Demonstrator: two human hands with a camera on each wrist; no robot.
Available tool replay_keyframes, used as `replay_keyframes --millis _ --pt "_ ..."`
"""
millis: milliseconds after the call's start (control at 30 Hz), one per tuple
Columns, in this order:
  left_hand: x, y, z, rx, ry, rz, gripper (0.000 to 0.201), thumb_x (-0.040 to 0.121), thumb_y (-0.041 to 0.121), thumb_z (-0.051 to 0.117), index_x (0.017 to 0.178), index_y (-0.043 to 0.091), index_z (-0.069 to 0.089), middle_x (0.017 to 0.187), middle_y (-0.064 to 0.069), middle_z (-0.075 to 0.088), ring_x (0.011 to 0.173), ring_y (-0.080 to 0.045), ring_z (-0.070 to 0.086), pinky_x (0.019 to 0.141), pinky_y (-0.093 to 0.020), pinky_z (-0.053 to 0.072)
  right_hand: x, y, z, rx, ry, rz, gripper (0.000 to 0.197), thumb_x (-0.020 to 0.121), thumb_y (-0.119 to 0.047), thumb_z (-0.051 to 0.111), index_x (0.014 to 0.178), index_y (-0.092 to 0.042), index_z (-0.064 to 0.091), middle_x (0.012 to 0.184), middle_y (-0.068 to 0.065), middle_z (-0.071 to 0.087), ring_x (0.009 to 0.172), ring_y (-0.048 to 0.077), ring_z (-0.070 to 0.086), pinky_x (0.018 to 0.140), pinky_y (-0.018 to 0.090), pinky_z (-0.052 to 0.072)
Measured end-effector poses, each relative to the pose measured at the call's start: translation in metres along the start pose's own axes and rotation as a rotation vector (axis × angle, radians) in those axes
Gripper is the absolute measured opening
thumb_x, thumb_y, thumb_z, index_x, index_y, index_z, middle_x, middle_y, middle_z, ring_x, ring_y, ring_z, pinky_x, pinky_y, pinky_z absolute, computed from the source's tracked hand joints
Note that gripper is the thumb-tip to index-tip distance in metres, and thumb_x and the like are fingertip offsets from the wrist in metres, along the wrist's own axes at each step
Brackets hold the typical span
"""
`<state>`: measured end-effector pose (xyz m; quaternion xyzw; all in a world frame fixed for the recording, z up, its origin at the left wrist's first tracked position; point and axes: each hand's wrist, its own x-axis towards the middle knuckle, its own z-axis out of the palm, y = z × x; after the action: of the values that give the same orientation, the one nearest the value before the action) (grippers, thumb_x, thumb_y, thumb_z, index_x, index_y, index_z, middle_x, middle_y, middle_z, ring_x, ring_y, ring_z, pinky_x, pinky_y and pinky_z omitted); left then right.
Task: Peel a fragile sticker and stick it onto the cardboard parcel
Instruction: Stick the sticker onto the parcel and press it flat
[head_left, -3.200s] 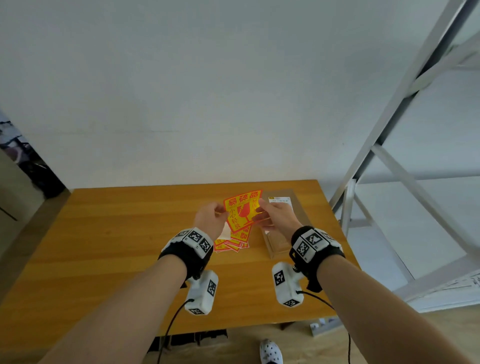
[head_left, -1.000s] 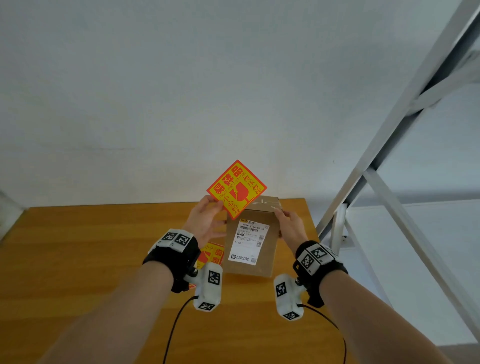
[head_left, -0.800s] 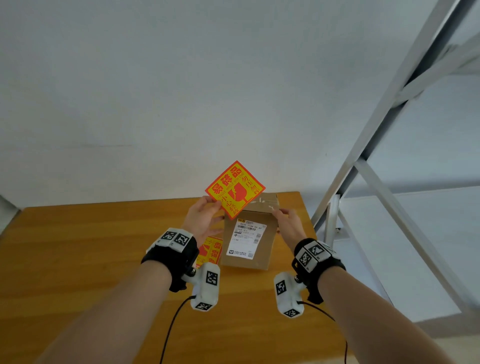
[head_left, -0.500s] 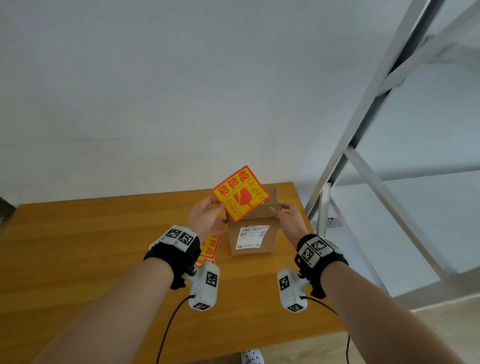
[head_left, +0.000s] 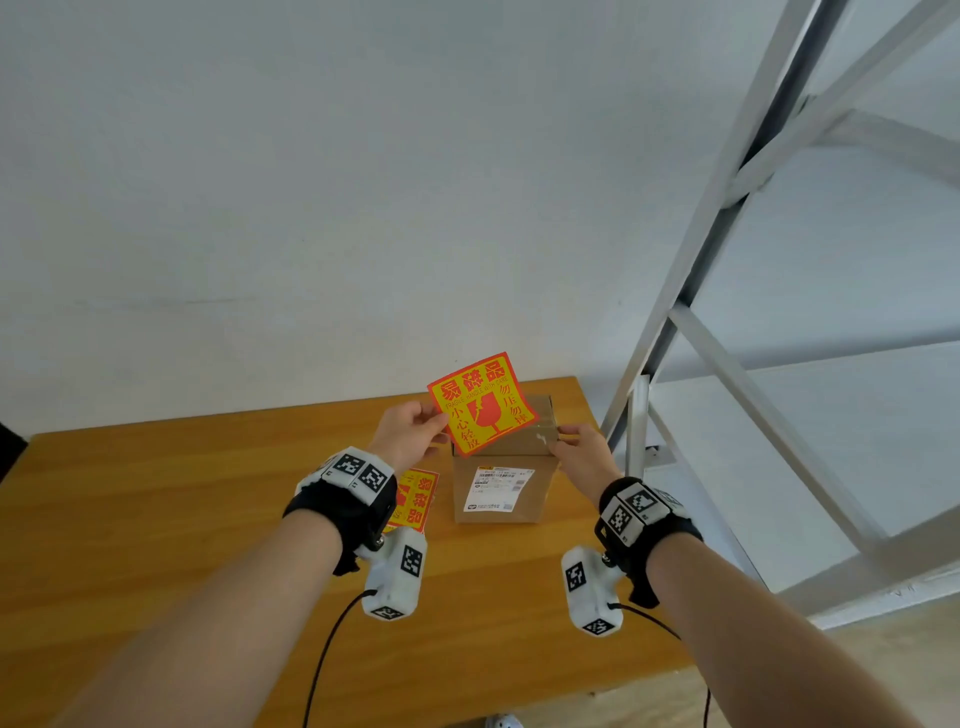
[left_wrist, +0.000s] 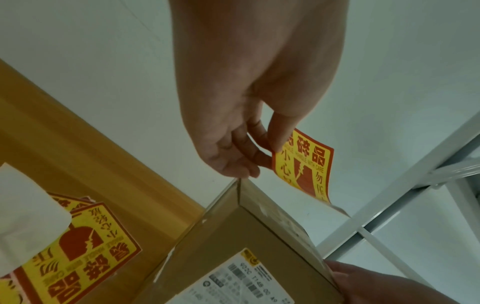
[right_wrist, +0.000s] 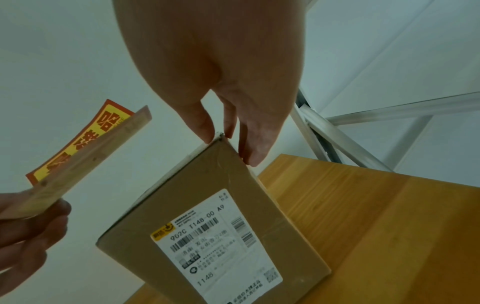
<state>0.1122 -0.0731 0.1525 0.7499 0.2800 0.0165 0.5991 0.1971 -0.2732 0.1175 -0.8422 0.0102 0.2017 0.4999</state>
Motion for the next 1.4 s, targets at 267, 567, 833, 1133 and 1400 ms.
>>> replay_keyframes --millis 267,567,833,1133,1400 --pt "0.010 0.024 -0.005 0.087 -0.023 0.042 0.020 0.094 0.013 0.053 0.110 0.002 0.060 0.100 -0.012 0.067 0.077 -0.017 0.063 0.069 -0.024 0.052 0.003 -0.029 -0.014 -0.007 0.125 -0.165 0.035 0.095 -0.032 0.047 0.121 -0.010 0.056 0.116 0.004 0.062 0.100 0.017 0.054 0.083 0.029 0.042" --pt "0.022 0.041 0.002 0.119 -0.080 -0.016 0.004 0.091 0.015 0.059 0.092 0.012 0.060 0.095 -0.009 0.067 0.064 -0.010 0.060 0.061 -0.021 0.050 0.011 -0.042 -0.005 0.019 0.023 -0.200 0.014 0.088 -0.025 0.063 0.089 -0.011 0.068 0.083 0.004 0.070 0.082 0.023 0.068 0.081 0.037 0.056" --pt "0.027 0.028 0.016 0.293 -0.012 0.018 0.028 0.083 0.013 0.069 0.109 0.004 0.064 0.089 -0.006 0.067 0.070 -0.014 0.059 0.061 -0.021 0.050 0.007 -0.030 0.002 -0.115 0.037 -0.125 0.025 0.092 -0.026 0.055 0.069 -0.015 0.058 0.064 -0.003 0.054 0.062 0.013 0.051 0.052 0.022 0.037" --pt "0.039 0.013 0.031 0.267 0.045 -0.062 0.062 0.075 0.015 0.078 0.126 0.011 0.043 0.110 -0.016 0.066 0.092 -0.026 0.064 0.081 -0.036 0.052 0.007 -0.022 0.003 -0.316 0.081 -0.116 0.019 0.092 -0.029 0.054 0.078 -0.016 0.057 0.064 -0.006 0.051 0.064 0.014 0.051 0.052 0.023 0.037" --pt "0.045 0.008 0.035 0.277 0.132 -0.070 0.059 0.072 0.017 0.080 0.120 0.009 0.046 0.107 -0.015 0.066 0.091 -0.023 0.060 0.075 -0.030 0.043 0.007 -0.025 0.004 -0.349 0.093 -0.153 0.027 0.089 -0.022 0.057 0.064 -0.021 0.047 0.062 -0.006 0.050 0.059 0.011 0.048 0.047 0.019 0.033"
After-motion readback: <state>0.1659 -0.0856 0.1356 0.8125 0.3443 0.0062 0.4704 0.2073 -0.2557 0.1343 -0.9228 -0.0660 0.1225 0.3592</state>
